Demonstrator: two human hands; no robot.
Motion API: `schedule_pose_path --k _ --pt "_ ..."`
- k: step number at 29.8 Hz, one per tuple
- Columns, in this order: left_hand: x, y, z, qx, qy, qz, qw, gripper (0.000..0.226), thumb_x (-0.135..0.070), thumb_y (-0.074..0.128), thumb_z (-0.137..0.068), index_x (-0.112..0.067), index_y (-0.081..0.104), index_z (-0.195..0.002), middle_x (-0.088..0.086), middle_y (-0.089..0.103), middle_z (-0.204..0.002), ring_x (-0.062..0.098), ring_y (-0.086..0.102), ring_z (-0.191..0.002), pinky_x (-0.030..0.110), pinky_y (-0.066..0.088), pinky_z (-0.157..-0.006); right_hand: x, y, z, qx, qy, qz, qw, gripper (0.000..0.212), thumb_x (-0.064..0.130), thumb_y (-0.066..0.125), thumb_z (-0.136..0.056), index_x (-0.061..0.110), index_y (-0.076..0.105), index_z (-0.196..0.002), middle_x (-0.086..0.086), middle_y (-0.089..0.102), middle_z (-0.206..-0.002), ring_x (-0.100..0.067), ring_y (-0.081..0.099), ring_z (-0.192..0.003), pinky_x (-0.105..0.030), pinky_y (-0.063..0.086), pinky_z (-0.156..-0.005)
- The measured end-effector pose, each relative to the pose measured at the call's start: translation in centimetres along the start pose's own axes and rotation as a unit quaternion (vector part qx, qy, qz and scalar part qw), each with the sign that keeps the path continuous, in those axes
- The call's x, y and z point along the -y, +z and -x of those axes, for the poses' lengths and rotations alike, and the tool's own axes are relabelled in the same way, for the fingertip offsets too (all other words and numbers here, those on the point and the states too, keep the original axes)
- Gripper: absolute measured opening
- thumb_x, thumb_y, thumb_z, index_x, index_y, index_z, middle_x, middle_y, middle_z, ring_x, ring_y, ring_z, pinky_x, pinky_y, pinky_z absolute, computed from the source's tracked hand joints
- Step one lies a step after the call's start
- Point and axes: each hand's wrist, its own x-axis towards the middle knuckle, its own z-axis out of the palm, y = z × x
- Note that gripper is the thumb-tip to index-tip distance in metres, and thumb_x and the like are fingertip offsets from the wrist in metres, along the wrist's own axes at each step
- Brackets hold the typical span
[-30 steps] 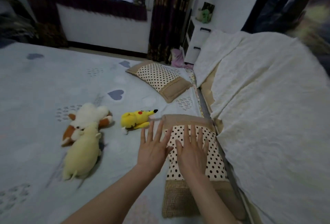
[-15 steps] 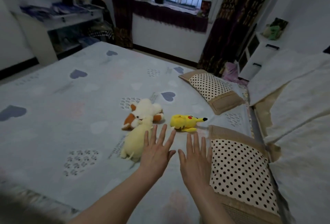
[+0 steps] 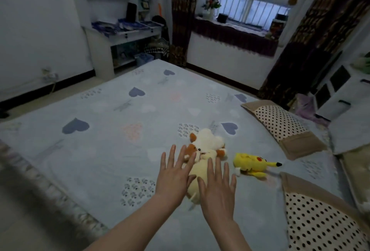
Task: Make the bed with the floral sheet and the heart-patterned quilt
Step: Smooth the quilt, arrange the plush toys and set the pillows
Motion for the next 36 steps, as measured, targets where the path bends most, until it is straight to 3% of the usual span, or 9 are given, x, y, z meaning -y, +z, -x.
schedule_pose_path --k 3,5,10,16,19,25,30,34,36 --pt "3.6 -1.1 0.1 0.014 -0.042 0.000 0.999 0.063 -0.055 0.032 -0.094 -0.027 0.031 -0.150 0.010 0.040 -0.153 0.040 0.031 -0.142 0.058 0.021 -0.108 3.8 1.2 -2.0 0.002 -0.026 -0.005 1.000 0.074 0.054 0.003 -0.100 0.015 0.046 -0.146 -0.009 0.042 -0.152 -0.031 0.030 -0.141 -0.053 0.023 -0.109" --pt "6.6 -1.7 0.6 0.035 -0.058 0.002 0.998 0.064 -0.055 0.025 -0.093 -0.027 0.033 -0.150 0.010 0.039 -0.154 0.039 0.027 -0.143 0.058 0.021 -0.108 7.0 1.9 -2.7 0.011 -0.035 -0.013 0.999 0.074 0.054 0.003 -0.100 0.015 0.047 -0.145 -0.008 0.043 -0.152 -0.030 0.028 -0.141 -0.051 0.022 -0.109" --pt "13.3 -2.8 0.5 0.029 -0.086 -0.005 0.996 0.064 -0.055 0.026 -0.091 -0.027 0.034 -0.149 0.009 0.042 -0.152 0.038 0.029 -0.142 0.057 0.021 -0.109 13.3 3.4 -4.3 -0.005 -0.071 -0.006 0.997 0.074 0.055 0.004 -0.100 0.015 0.049 -0.144 -0.009 0.045 -0.150 -0.033 0.037 -0.139 -0.051 0.022 -0.109" --pt "24.0 -4.4 1.0 0.052 -0.103 0.005 0.993 0.065 -0.056 0.024 -0.091 -0.027 0.032 -0.149 0.009 0.043 -0.152 0.039 0.034 -0.141 0.057 0.023 -0.107 23.7 6.0 -5.9 -0.014 -0.073 0.003 0.997 0.071 0.054 0.012 -0.099 0.013 0.049 -0.144 -0.010 0.045 -0.150 -0.031 0.029 -0.139 -0.053 0.025 -0.106" --pt "27.7 -5.0 1.1 0.054 -0.108 -0.002 0.993 0.064 -0.055 0.023 -0.092 -0.027 0.032 -0.149 0.010 0.044 -0.151 0.038 0.027 -0.141 0.057 0.023 -0.106 27.1 7.0 -6.2 -0.012 -0.065 0.009 0.998 0.068 0.053 0.022 -0.096 0.013 0.050 -0.143 -0.009 0.045 -0.150 -0.030 0.030 -0.139 -0.051 0.022 -0.108" --pt "34.9 -5.9 0.6 0.072 -0.140 -0.002 0.988 0.063 -0.054 0.021 -0.093 -0.026 0.030 -0.149 0.011 0.042 -0.151 0.038 0.025 -0.142 0.057 0.024 -0.107 34.2 9.3 -8.8 -0.006 -0.110 -0.014 0.994 0.065 0.051 0.023 -0.098 0.012 0.049 -0.144 -0.009 0.045 -0.150 -0.030 0.029 -0.139 -0.046 0.010 -0.114" --pt "40.7 -6.7 -0.4 0.072 -0.158 0.012 0.985 0.062 -0.053 0.022 -0.094 -0.025 0.031 -0.149 0.011 0.043 -0.151 0.037 0.027 -0.141 0.055 0.024 -0.106 40.1 11.1 -12.1 -0.003 -0.124 -0.011 0.992 0.065 0.050 0.026 -0.097 0.012 0.049 -0.144 -0.010 0.046 -0.149 -0.030 0.029 -0.139 -0.050 0.020 -0.109" --pt "46.7 -7.7 -1.2 0.042 -0.146 -0.001 0.988 0.069 -0.055 0.022 -0.095 -0.024 0.015 -0.157 0.011 0.039 -0.154 0.038 0.025 -0.143 0.056 0.022 -0.110 45.5 11.9 -14.2 -0.011 -0.110 -0.011 0.994 0.065 0.050 0.021 -0.099 0.012 0.050 -0.143 -0.009 0.047 -0.148 -0.030 0.030 -0.138 -0.051 0.020 -0.108" --pt "49.6 -8.2 -1.6 0.016 -0.133 0.003 0.991 0.074 -0.059 0.034 -0.098 -0.025 0.005 -0.157 0.011 0.039 -0.153 0.039 0.026 -0.144 0.058 0.026 -0.114 47.6 12.1 -14.9 -0.016 -0.092 -0.007 0.996 0.067 0.051 0.014 -0.101 0.012 0.049 -0.143 -0.009 0.047 -0.148 -0.030 0.029 -0.139 -0.050 0.020 -0.108"
